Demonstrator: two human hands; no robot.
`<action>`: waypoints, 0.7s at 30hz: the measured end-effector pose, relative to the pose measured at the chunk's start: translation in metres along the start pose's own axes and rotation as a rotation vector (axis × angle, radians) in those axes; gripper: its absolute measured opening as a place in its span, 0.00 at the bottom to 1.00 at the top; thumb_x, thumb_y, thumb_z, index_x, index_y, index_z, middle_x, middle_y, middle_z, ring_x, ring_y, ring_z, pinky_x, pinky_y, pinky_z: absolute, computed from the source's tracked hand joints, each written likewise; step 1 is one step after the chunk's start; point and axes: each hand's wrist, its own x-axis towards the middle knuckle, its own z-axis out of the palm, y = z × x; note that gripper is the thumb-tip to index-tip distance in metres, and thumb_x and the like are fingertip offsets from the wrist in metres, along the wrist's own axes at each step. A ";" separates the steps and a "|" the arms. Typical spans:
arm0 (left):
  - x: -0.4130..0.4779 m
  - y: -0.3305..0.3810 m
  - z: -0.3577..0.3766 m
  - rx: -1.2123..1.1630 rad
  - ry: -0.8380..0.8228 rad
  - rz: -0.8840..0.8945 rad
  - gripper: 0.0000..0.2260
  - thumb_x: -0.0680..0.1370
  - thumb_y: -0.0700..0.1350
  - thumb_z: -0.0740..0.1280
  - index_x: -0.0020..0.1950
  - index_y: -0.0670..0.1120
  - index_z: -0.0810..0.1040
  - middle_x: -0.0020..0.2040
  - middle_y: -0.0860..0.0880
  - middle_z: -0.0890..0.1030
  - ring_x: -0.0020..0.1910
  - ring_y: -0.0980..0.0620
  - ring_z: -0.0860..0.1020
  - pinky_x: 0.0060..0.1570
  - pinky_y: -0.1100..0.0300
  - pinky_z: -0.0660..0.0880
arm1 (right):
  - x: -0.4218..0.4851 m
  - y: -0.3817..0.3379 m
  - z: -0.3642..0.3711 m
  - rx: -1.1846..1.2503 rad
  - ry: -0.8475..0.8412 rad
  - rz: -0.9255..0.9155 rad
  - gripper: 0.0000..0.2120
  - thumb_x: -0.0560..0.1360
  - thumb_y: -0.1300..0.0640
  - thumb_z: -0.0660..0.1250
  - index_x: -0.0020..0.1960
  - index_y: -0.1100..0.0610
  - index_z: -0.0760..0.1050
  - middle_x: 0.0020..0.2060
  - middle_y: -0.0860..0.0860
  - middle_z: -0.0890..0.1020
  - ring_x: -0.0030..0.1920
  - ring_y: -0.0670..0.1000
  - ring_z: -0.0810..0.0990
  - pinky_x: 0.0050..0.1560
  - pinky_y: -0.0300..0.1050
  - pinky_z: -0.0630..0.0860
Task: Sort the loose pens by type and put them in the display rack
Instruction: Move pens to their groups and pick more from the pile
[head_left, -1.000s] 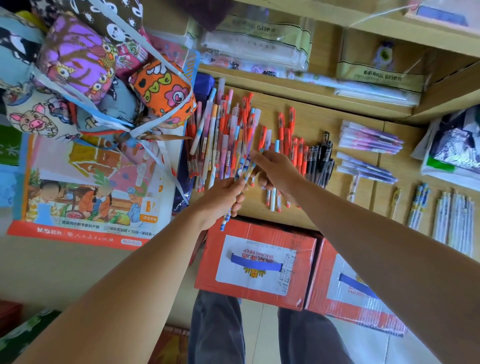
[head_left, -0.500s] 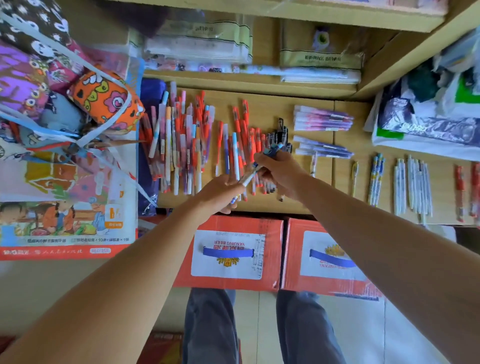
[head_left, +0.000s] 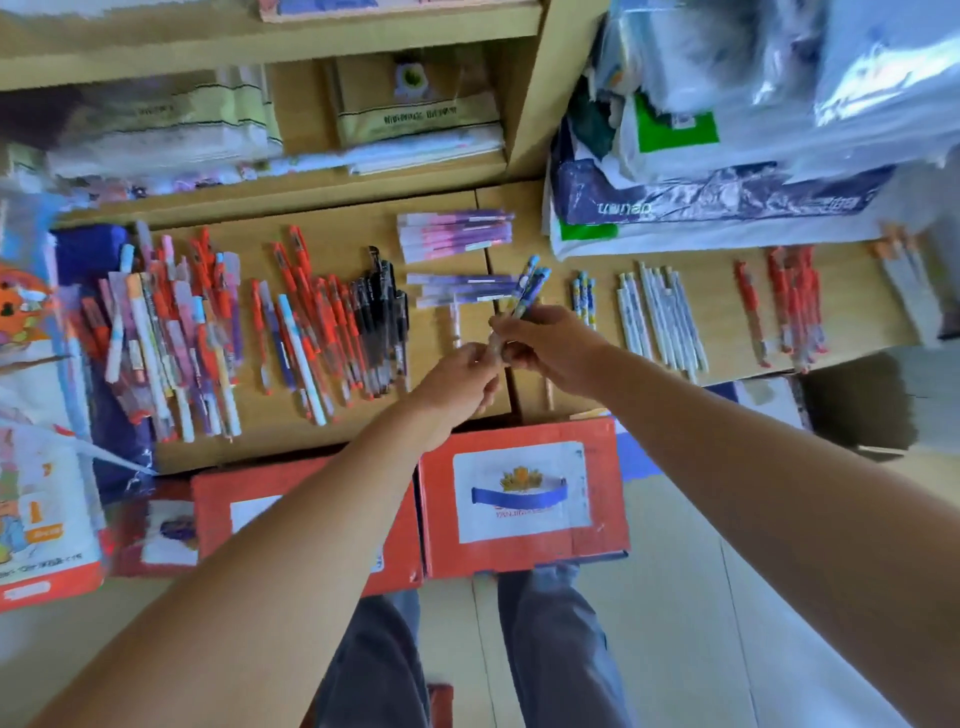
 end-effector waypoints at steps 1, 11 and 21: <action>0.004 0.004 0.014 -0.009 -0.010 -0.004 0.09 0.84 0.45 0.55 0.49 0.42 0.69 0.35 0.47 0.71 0.30 0.52 0.67 0.31 0.61 0.66 | -0.003 0.003 -0.012 -0.043 -0.014 0.014 0.08 0.78 0.63 0.65 0.40 0.60 0.74 0.33 0.55 0.75 0.28 0.46 0.73 0.32 0.35 0.72; 0.047 0.017 0.072 0.560 0.148 0.108 0.11 0.82 0.41 0.58 0.62 0.44 0.74 0.52 0.44 0.79 0.42 0.50 0.77 0.44 0.58 0.71 | 0.007 0.019 -0.120 -0.829 0.288 0.104 0.15 0.74 0.53 0.68 0.33 0.56 0.68 0.32 0.54 0.75 0.34 0.53 0.74 0.34 0.40 0.68; 0.074 0.014 0.097 0.589 0.127 0.119 0.17 0.82 0.41 0.59 0.71 0.42 0.68 0.68 0.43 0.73 0.61 0.45 0.77 0.64 0.50 0.70 | 0.039 0.037 -0.117 -1.091 0.374 -0.006 0.18 0.76 0.56 0.67 0.61 0.63 0.67 0.51 0.58 0.78 0.48 0.56 0.77 0.39 0.42 0.67</action>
